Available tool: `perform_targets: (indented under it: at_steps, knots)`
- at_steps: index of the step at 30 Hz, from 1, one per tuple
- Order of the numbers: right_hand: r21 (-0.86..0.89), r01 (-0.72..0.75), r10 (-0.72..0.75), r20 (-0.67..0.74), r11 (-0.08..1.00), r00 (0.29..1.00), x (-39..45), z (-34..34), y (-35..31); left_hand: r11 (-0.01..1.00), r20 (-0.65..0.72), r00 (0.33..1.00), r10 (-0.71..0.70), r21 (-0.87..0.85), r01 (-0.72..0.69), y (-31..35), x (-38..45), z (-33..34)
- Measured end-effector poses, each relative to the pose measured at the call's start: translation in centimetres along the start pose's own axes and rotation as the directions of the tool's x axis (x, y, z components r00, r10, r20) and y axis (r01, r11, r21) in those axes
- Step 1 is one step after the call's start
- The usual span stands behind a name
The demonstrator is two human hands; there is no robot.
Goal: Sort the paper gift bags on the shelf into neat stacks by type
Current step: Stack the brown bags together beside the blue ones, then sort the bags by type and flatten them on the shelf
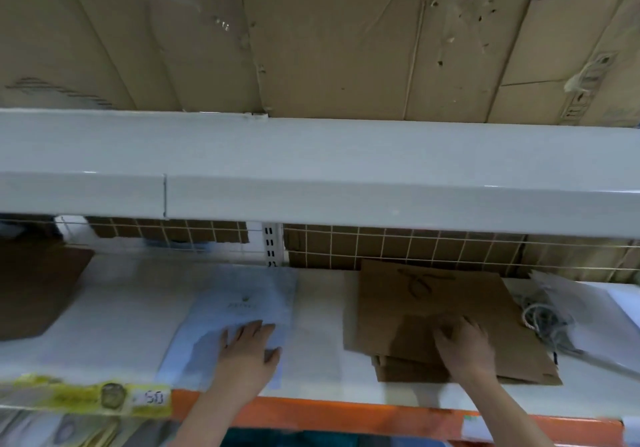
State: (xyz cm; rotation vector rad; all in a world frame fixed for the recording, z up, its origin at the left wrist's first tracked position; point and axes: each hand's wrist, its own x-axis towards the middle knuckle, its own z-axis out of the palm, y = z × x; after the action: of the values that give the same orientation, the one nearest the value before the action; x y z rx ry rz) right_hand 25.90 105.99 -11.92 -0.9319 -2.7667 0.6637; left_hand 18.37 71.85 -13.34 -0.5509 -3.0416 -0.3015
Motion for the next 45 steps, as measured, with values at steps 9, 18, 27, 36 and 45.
perform_targets:
  at_steps: [9,18,27,36,45]
  knots:
    - [0.158,0.218,-0.229,0.060,0.963,0.971,-8.2,5.3,-13.6,0.996,-0.117,0.991,-0.072,0.040,0.078,-11.8,-4.5,-6.7]
    - [0.108,0.458,-0.460,-0.009,0.882,0.888,-17.6,10.8,-27.2,0.995,-0.125,0.989,-0.085,0.033,0.090,-24.3,-9.3,-11.3]
    - [0.049,0.546,-0.546,0.153,0.837,0.824,-21.8,15.9,-36.7,0.975,-0.159,0.966,-0.204,0.050,0.214,-35.0,-11.9,-11.9]
    - [0.048,0.600,-0.593,0.230,0.799,0.771,-19.4,21.0,-44.2,0.922,-0.315,0.870,-0.378,-0.045,0.384,-42.8,-9.2,-13.0]
    - [0.060,0.650,-0.642,0.250,0.758,0.725,-17.0,24.4,-49.1,0.599,-0.203,0.575,-0.792,-0.081,0.797,-49.6,-5.5,-14.7]
